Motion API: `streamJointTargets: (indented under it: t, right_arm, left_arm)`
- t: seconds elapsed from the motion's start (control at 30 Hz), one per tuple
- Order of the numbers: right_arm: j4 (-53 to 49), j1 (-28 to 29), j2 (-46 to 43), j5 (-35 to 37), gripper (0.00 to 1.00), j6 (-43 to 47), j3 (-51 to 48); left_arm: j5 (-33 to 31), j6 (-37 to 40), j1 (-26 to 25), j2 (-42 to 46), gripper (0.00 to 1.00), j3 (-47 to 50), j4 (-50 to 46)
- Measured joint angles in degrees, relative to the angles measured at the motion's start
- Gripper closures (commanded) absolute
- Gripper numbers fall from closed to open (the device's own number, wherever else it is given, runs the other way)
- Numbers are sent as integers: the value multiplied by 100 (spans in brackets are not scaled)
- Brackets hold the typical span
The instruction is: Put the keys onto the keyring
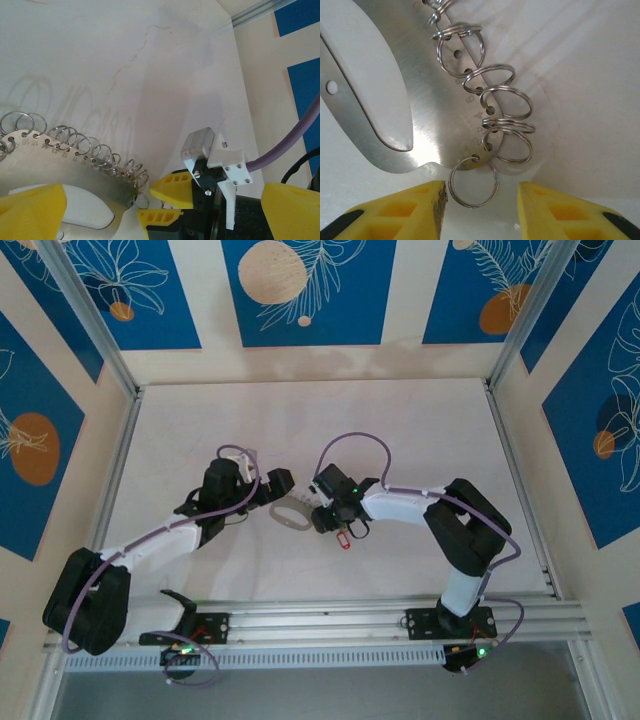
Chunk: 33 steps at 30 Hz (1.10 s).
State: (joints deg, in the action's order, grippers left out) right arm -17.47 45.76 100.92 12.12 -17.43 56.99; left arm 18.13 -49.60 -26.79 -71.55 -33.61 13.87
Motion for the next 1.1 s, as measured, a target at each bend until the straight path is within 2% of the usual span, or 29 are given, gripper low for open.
streamJointTargets:
  t: [0.33, 0.93, 1.03, 1.1]
  right_arm:
    - [-11, 4, 96, 81, 61, 61, 116]
    - [-42, 4, 166, 164, 75, 164, 280]
    - [-63, 4, 166, 146, 73, 162, 293]
    - [-87, 4, 162, 120, 67, 168, 302]
  left_arm:
    - [157, -4, 4, -177, 0, 0, 28]
    - [247, -4, 4, -181, 0, 0, 68]
    - [247, -7, 4, -181, 0, 0, 68]
    - [247, -7, 4, -181, 0, 0, 70]
